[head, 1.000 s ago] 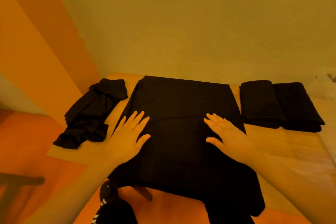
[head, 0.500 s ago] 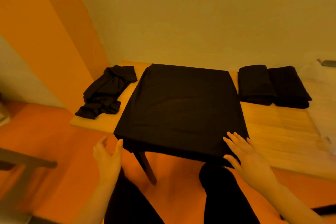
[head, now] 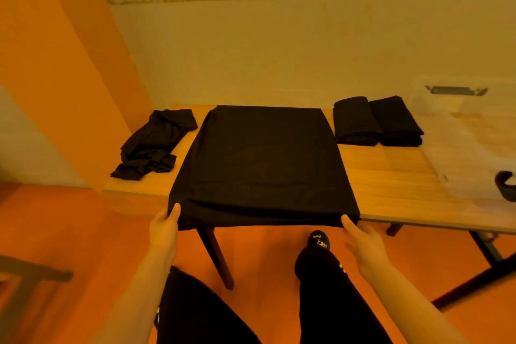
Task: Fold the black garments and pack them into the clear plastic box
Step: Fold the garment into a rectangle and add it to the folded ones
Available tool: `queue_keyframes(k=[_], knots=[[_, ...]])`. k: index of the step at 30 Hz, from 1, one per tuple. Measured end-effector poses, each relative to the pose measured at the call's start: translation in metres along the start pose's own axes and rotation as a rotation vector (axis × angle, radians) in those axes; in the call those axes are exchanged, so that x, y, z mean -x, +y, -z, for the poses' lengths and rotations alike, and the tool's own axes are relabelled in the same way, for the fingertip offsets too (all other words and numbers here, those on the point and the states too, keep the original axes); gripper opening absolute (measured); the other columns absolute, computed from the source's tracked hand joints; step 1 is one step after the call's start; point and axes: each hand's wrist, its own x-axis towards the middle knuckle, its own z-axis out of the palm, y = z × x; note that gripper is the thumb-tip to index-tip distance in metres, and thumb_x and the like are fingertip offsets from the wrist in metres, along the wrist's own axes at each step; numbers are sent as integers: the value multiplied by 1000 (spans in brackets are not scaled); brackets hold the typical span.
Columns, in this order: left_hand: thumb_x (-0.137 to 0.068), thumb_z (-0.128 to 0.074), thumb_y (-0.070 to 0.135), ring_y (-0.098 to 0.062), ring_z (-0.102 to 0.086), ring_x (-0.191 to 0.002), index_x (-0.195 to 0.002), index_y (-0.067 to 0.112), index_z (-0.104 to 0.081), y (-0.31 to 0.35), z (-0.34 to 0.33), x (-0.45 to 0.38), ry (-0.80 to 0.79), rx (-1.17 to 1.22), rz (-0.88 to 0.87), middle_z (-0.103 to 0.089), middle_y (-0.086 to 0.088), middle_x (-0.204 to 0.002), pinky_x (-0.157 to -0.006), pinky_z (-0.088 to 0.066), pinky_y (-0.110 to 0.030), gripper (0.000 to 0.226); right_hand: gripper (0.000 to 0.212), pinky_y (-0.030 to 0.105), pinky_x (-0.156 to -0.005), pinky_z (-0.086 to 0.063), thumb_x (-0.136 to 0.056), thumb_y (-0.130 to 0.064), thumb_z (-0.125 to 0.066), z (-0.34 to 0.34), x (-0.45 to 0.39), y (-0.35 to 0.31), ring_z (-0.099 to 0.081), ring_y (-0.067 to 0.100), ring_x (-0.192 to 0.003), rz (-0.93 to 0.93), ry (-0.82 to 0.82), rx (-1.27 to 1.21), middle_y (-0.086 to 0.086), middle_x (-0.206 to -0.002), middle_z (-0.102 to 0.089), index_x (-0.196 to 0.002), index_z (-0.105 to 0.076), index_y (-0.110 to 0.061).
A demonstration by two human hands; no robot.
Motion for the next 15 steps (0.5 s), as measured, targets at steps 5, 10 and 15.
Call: queue_keyframes(k=[5, 10, 15], knots=[[-95, -52, 24, -26, -59, -92, -97, 13, -58, -1, 14, 1, 3, -115, -128, -60, -5, -98, -86, -49, -47, 13, 29, 37, -79, -50, -90, -16, -58, 6, 0, 3, -61, 30, -91, -42, 36, -178, 19, -96, -61, -110, -55, 5], [-92, -56, 16, -17, -57, -68, -125, 15, -48, 9, 24, 12, 66, -121, -308, -49, 0, -112, -52, -51, -27, 34, 8, 33, -72, -51, -86, -2, -60, 19, 3, 5, -62, 22, -77, 73, 51, -252, 11, -96, -61, -89, -55, -9], [-95, -49, 11, -16, -54, -62, -105, 10, -62, 30, 30, 23, -77, -43, -327, -60, -6, -90, -47, -47, -14, 16, 25, 37, -85, -51, -91, -8, -51, 31, 9, -17, -61, 17, -79, 373, -77, -57, -4, -104, -59, -96, -61, -31]])
